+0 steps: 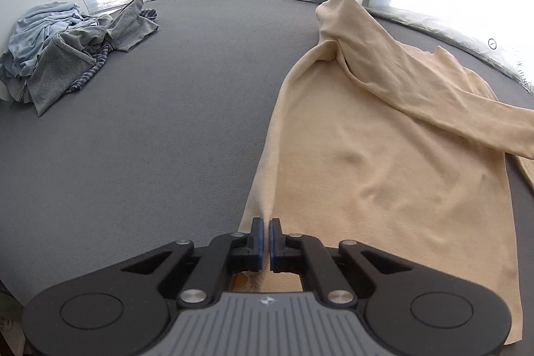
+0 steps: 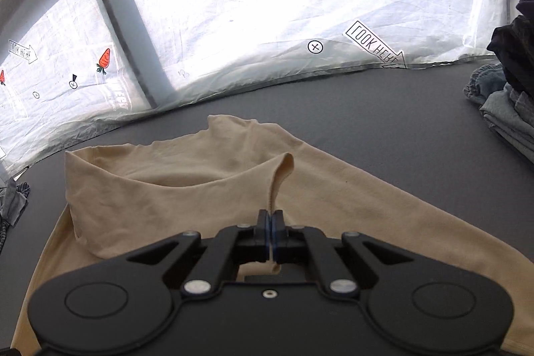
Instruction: Fold clothes
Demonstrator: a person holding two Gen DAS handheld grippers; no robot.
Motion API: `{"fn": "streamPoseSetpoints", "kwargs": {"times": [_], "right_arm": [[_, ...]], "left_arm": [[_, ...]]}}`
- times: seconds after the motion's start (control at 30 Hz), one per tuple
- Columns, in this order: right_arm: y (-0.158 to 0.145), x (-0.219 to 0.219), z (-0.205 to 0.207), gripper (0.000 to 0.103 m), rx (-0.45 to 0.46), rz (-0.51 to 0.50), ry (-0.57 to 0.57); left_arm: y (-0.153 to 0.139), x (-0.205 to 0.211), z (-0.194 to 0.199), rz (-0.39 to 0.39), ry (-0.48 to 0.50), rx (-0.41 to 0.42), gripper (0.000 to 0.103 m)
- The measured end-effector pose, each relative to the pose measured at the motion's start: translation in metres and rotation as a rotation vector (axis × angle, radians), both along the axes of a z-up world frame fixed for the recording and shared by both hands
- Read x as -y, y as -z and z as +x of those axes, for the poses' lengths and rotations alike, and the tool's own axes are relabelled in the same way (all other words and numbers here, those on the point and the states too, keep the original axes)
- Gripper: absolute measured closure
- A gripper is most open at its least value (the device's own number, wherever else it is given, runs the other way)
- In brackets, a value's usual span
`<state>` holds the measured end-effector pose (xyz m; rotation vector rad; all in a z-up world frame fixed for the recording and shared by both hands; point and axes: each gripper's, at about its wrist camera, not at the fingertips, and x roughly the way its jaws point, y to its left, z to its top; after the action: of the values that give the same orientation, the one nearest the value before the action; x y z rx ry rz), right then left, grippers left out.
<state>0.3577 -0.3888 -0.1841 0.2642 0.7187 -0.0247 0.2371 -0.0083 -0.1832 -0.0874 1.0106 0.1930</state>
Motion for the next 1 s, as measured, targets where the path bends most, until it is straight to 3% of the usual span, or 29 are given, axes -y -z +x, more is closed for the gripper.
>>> {"fn": "streamPoseSetpoints", "kwargs": {"times": [0.27, 0.4, 0.53, 0.67, 0.77, 0.87, 1.0], "right_arm": [[0.010, 0.079, 0.001, 0.102, -0.016, 0.031, 0.137], [0.020, 0.088, -0.002, 0.102, -0.030, 0.051, 0.159], [0.017, 0.088, -0.006, 0.102, -0.007, 0.027, 0.162], [0.007, 0.093, -0.008, 0.102, 0.032, -0.021, 0.188], [0.003, 0.103, -0.010, 0.102, 0.041, -0.042, 0.230], [0.008, 0.116, -0.012, 0.102, 0.018, -0.026, 0.279], [0.025, 0.124, -0.012, 0.101, -0.086, 0.003, 0.296]], "left_arm": [[0.011, 0.035, -0.004, -0.079, 0.114, -0.048, 0.100], [0.021, 0.045, -0.003, -0.076, 0.139, -0.089, 0.100], [0.012, 0.048, -0.005, -0.071, 0.173, -0.076, 0.100], [0.003, 0.050, -0.007, -0.118, 0.264, -0.069, 0.100], [0.010, 0.056, -0.005, -0.172, 0.332, -0.113, 0.100], [0.024, 0.062, 0.000, -0.148, 0.348, -0.175, 0.099], [0.035, 0.058, 0.005, -0.192, 0.337, -0.215, 0.093]]}}
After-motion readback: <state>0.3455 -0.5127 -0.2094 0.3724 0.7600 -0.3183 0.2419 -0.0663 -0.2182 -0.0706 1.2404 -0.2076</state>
